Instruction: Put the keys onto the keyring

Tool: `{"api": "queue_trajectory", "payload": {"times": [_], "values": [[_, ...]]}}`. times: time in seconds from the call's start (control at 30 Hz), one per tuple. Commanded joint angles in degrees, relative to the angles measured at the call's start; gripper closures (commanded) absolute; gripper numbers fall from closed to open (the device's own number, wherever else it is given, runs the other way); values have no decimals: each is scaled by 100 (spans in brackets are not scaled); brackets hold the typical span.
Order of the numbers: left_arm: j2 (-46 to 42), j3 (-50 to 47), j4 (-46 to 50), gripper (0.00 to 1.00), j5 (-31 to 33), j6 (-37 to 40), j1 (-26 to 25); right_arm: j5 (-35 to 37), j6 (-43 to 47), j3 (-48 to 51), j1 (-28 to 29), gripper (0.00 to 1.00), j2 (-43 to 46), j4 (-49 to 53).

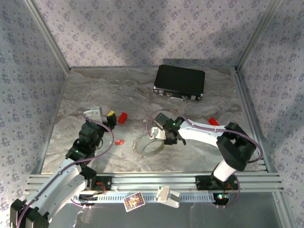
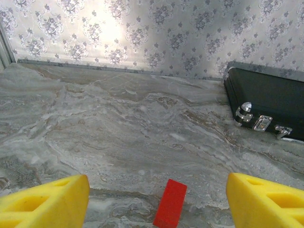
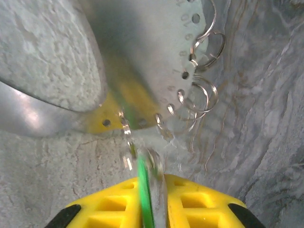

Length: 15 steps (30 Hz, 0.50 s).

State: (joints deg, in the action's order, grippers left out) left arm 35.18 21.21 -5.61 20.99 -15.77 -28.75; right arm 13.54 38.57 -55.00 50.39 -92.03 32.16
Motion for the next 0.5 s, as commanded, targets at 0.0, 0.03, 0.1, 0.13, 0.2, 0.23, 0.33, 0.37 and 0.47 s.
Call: {"api": "queue_trajectory", "payload": {"times": [0.0,0.03,0.1,0.13,0.2,0.23,0.33,0.37,0.47], "values": [[-5,293,150,25,-54,-14,46,246,81,25,10,75,40,371],[14,322,180,25,-77,-5,48,250,86,25,-2,71,95,418],[54,355,209,24,-122,-14,47,262,90,25,-32,67,219,543],[74,366,218,24,-152,-5,47,287,83,25,-55,66,286,622],[124,381,218,24,-215,-5,45,286,25,-34,-91,65,504,765],[164,392,218,24,-256,-3,49,209,-64,-74,-116,65,686,771],[358,481,258,22,-491,-37,53,-460,-593,-85,-275,64,1443,290],[436,517,277,22,-579,-61,59,-745,-834,-15,-332,63,1696,-38],[710,700,435,22,-905,-196,65,-1775,-1913,494,-524,61,2336,-1110]]}}
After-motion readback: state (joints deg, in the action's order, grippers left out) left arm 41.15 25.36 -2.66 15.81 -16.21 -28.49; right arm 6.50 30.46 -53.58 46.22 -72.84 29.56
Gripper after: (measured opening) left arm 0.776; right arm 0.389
